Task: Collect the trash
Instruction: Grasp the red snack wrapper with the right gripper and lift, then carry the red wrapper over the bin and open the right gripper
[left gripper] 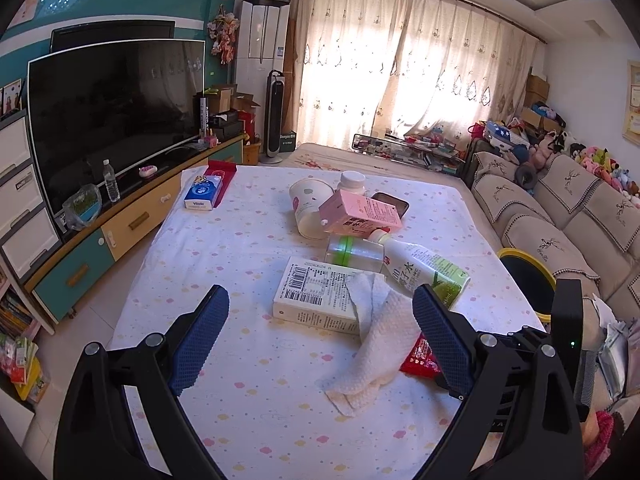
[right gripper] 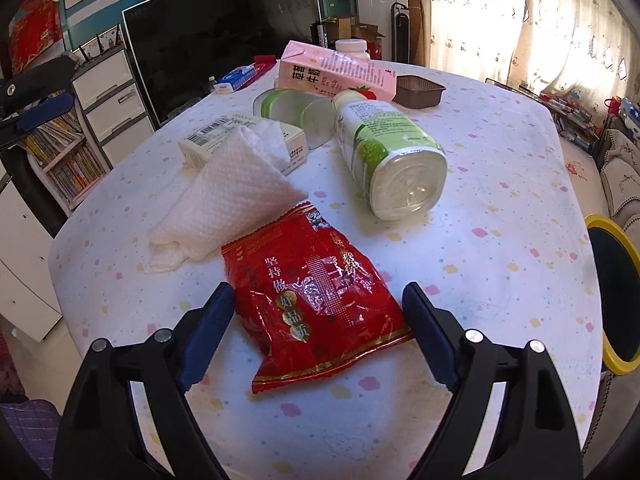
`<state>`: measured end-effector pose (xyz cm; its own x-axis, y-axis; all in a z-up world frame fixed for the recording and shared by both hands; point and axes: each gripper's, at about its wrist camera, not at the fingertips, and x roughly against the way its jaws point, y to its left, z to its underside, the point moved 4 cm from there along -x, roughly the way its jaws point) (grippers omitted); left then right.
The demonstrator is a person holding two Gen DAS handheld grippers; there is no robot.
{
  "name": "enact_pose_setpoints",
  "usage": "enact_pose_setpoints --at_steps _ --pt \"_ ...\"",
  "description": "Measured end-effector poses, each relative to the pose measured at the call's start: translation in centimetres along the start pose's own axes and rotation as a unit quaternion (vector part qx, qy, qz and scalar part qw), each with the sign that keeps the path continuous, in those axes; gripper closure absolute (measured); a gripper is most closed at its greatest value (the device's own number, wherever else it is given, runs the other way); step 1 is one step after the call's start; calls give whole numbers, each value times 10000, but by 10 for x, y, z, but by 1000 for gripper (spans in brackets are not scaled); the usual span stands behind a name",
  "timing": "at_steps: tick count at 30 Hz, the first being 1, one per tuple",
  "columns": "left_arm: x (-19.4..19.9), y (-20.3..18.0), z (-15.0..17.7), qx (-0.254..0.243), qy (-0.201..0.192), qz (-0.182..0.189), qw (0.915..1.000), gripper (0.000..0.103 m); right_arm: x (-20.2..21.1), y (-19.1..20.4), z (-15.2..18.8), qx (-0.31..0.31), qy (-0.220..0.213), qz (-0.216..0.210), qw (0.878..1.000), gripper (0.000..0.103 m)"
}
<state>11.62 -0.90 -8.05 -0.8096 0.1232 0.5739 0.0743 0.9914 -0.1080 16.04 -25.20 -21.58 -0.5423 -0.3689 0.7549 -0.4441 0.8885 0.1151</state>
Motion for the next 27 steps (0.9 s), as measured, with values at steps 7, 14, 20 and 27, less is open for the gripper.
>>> enact_pose_setpoints --at_steps 7,14,20,27 --pt "-7 -2 4 29 78 20 10000 11 3 0 2 -41 16 -129 9999 66" --pt "-10 -2 6 16 82 36 10000 11 20 -6 5 -263 -125 -344 9990 77" --pt "-16 -6 10 -22 134 47 9999 11 49 -33 -1 -481 -433 -222 9977 77" --pt "-23 -13 12 -42 192 54 9998 11 77 -134 -9 -1057 -654 736 9895 75"
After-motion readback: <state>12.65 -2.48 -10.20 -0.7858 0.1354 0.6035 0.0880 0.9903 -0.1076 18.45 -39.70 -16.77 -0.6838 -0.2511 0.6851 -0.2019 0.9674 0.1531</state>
